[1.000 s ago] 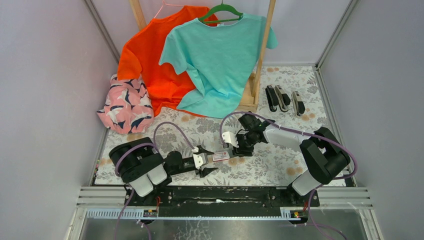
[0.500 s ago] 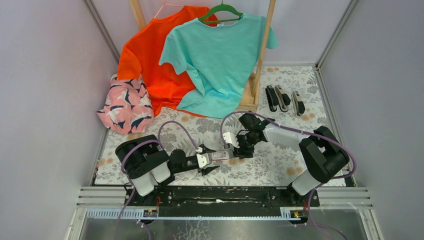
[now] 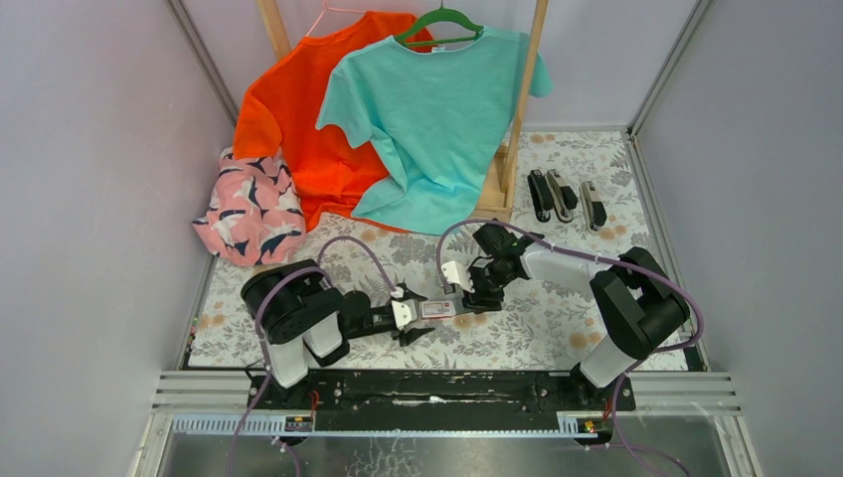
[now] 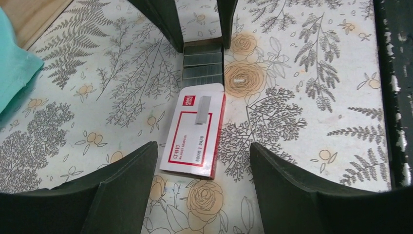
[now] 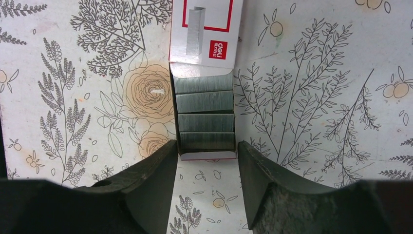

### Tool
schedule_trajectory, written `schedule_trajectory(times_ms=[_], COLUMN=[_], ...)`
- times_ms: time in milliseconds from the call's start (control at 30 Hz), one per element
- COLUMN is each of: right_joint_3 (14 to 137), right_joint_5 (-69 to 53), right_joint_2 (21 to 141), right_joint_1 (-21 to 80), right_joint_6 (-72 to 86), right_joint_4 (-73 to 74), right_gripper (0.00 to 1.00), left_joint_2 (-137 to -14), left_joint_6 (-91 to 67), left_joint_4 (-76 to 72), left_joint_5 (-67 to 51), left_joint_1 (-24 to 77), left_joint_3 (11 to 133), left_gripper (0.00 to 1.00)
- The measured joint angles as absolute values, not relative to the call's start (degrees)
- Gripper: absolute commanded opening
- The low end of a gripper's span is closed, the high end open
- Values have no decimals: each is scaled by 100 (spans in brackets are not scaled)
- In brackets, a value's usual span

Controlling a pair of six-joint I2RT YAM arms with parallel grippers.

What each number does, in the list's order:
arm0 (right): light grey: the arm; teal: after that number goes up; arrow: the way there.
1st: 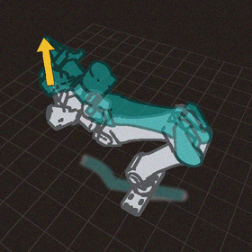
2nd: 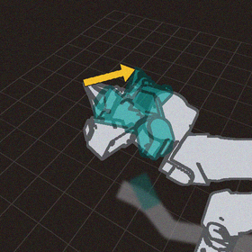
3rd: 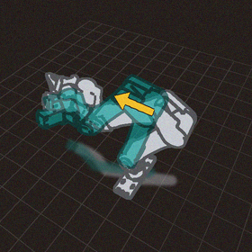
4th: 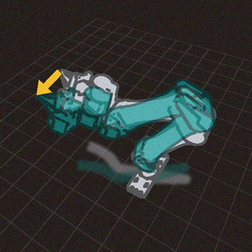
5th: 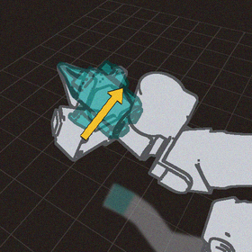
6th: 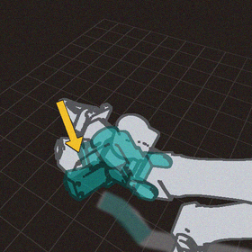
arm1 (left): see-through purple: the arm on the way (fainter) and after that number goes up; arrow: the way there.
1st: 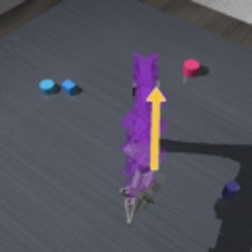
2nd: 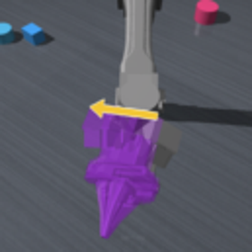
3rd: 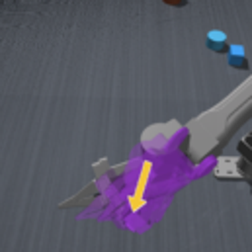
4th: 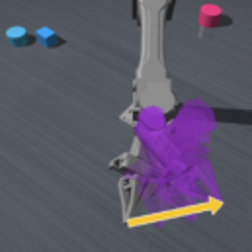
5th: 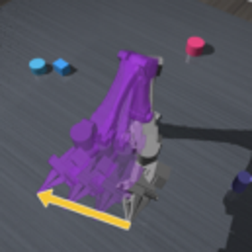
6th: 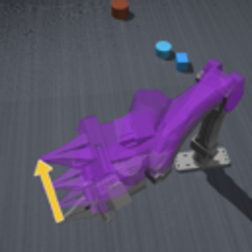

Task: Unload the staples from the stapler
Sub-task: Close the staple box at the center of the board.

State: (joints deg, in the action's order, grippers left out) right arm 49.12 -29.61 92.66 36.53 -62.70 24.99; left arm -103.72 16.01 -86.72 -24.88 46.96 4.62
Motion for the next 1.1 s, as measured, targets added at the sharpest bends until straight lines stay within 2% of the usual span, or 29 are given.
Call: schedule_trajectory(times_ms=[533,800,1100], right_joint_3=[4912,4912,4912], right_joint_5=[-2963,-2963,-2974], right_joint_2=[9266,9266,9264], right_joint_1=[3594,3588,3583], right_joint_6=[-6278,-6278,-6283], right_joint_4=[2504,2506,2526], right_gripper=[52,51,53], left_joint_2=[-10503,-10451,-10431], left_joint_6=[1522,1619,1621], left_joint_4=[-8318,-7828,-7791], left_joint_5=[-2858,-3103,-3105], left_joint_1=[4381,4381,4375], left_joint_3=[810,1068,1076], left_gripper=[59,57,62])
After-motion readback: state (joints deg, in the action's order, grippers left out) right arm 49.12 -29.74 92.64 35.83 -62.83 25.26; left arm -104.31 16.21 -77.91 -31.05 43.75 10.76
